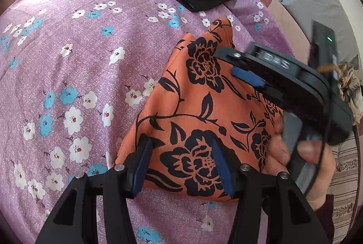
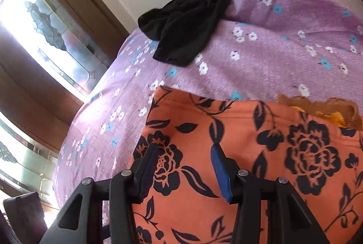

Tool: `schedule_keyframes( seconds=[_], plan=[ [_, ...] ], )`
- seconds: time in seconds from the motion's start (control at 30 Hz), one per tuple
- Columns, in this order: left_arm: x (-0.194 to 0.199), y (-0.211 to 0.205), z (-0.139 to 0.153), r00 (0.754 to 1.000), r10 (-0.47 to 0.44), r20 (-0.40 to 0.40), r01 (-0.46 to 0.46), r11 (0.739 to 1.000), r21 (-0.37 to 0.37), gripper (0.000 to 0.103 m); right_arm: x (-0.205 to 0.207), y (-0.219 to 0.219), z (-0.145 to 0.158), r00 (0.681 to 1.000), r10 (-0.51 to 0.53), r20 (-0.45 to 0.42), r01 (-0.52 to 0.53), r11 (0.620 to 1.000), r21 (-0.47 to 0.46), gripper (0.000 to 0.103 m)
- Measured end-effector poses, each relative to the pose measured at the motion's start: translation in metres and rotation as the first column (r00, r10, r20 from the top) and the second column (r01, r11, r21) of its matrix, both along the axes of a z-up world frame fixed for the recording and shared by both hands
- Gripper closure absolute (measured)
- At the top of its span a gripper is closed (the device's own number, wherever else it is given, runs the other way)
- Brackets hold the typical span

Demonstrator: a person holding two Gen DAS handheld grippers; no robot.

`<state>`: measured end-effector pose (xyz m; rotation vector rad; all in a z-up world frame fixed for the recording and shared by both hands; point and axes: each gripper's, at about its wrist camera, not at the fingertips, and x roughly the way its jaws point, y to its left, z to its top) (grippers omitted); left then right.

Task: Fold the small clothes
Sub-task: 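Lay the folded side down and press it flat with both open tools, then grasp the hem of the folded top with both tools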

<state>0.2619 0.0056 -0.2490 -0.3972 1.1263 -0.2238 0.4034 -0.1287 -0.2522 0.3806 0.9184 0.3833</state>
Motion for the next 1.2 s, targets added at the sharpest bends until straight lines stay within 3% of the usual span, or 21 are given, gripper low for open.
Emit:
schedule_keyframes(
  seconds=[0.07, 0.1, 0.23, 0.43, 0.53, 0.63, 0.77, 0.87, 0.93, 1.1, 1.2],
  plan=[
    [-0.001, -0.002, 0.000, 1.000, -0.016, 0.009, 0.016, 1.000, 0.019, 0.047, 0.023, 0.012, -0.020, 0.995, -0.003, -0.095, 0.006, 1.000, 0.028, 0.050],
    [-0.002, -0.002, 0.000, 1.000, -0.024, 0.011, 0.023, 0.999, 0.028, 0.047, 0.023, 0.012, -0.020, 0.995, -0.003, -0.095, 0.006, 1.000, 0.028, 0.050],
    [0.000, -0.004, 0.004, 0.999, -0.027, 0.020, 0.026, 0.999, 0.039, 0.047, 0.024, -0.001, -0.013, 0.990, -0.063, -0.128, 0.085, 0.982, 0.171, 0.048],
    [0.004, -0.009, 0.021, 0.996, -0.006, 0.087, 0.000, 0.998, 0.070, 0.046, -0.066, -0.067, 0.019, 0.990, -0.134, -0.030, 0.137, 0.986, 0.098, 0.048],
    [0.002, -0.016, 0.031, 0.990, -0.013, 0.138, -0.002, 0.994, 0.110, 0.042, -0.119, -0.124, 0.022, 0.973, -0.229, -0.025, 0.230, 0.970, 0.082, 0.048],
    [-0.001, -0.026, 0.035, 0.985, -0.027, 0.171, -0.003, 0.985, 0.172, 0.032, -0.171, -0.174, 0.013, 0.945, -0.322, -0.051, 0.325, 0.943, 0.067, 0.048],
    [0.001, -0.042, 0.023, 0.987, -0.043, 0.153, 0.001, 0.964, 0.266, 0.015, -0.224, -0.213, -0.010, 0.910, -0.403, -0.099, 0.411, 0.908, 0.078, 0.048],
    [0.006, -0.060, 0.001, 0.993, -0.101, 0.061, 0.070, 0.919, 0.388, 0.015, -0.241, -0.233, -0.033, 0.871, -0.468, -0.153, 0.484, 0.871, 0.091, 0.048],
    [0.003, -0.067, 0.001, 0.989, -0.120, 0.081, 0.073, 0.895, 0.440, 0.015, -0.240, -0.239, -0.049, 0.848, -0.480, -0.224, 0.508, 0.857, 0.086, 0.048],
    [0.002, -0.052, 0.011, 0.994, -0.082, 0.072, 0.050, 0.929, 0.366, 0.015, -0.242, -0.242, -0.047, 0.843, -0.492, -0.215, 0.526, 0.839, 0.140, 0.049],
    [-0.009, -0.038, 0.028, 0.985, -0.025, 0.170, -0.034, 0.940, 0.338, 0.015, -0.248, -0.242, -0.032, 0.848, -0.509, -0.151, 0.529, 0.830, 0.174, 0.049]
  ],
)
